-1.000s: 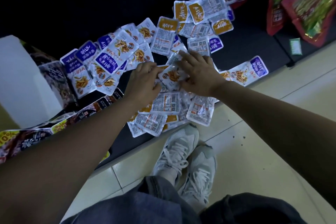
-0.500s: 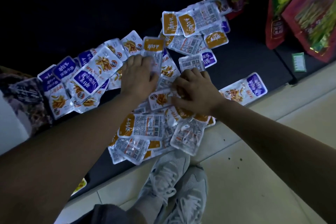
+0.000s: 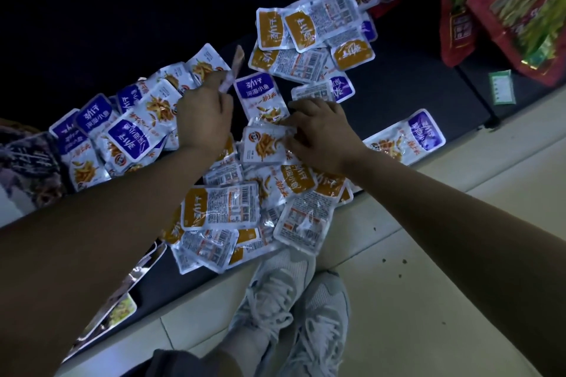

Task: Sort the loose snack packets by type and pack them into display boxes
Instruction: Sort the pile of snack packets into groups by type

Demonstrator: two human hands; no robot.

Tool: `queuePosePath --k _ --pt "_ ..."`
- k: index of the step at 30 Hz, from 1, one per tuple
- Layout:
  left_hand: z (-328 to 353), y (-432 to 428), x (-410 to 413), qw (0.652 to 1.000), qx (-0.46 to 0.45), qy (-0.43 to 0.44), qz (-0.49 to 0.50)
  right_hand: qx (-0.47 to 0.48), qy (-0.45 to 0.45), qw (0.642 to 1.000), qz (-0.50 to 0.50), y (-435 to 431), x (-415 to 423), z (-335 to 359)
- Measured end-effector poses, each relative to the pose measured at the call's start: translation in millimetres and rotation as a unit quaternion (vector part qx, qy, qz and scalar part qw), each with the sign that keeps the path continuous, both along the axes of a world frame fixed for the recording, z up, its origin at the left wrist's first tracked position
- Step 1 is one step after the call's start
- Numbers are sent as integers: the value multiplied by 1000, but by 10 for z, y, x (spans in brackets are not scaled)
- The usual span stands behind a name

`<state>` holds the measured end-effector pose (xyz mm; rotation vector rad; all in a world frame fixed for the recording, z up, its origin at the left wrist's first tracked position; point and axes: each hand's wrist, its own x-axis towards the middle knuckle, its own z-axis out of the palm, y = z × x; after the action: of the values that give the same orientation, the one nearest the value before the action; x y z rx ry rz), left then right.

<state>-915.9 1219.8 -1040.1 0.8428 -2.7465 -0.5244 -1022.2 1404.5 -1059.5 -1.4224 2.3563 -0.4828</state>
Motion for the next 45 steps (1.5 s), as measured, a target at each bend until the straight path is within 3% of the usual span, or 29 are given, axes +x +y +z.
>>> queuePosePath --k 4,6,7,9,10,11,13,15,19,23,27,31,34,37,42,45 --pt "154 93 74 997 50 42 -28 1 -29 999 -26 59 41 84" --pt "225 194 113 993 68 44 -81 -41 -99 988 -108 94 61 153" --pt "249 251 137 991 80 38 -104 -78 -174 966 -173 105 73 214" --pt "275 364 191 981 102 9 -163 -159 -343 882 -281 134 94 339" --pt "284 417 225 973 113 -18 -203 -174 -391 851 -306 156 98 384" --pt "280 464 260 961 123 -45 -242 -165 -402 846 -309 181 95 421" --pt "261 544 310 947 148 -71 -277 -102 -339 899 -258 231 92 469" --pt "258 583 324 954 163 -66 -242 -32 -215 959 -183 277 115 472" --pt "148 512 243 970 108 -79 -202 24 -136 983 -120 387 208 413" --pt "-44 442 139 957 100 -193 -194 17 -131 986 -103 443 213 347" --pt "-63 519 146 975 71 -112 -177 -20 -83 979 -186 392 104 333" --pt "-61 501 154 977 55 -105 -179 73 -47 986 -141 304 49 211" --pt "-57 424 129 978 57 -99 -175 45 -44 990 -124 341 122 149" --pt "-69 406 42 984 87 -117 -105 -12 -64 989 -135 438 99 183" --pt "-118 477 -71 984 114 -139 -17 -28 -119 980 -157 471 45 231" --pt "-122 481 -187 974 198 -99 51 -123 -226 922 -289 420 47 265"
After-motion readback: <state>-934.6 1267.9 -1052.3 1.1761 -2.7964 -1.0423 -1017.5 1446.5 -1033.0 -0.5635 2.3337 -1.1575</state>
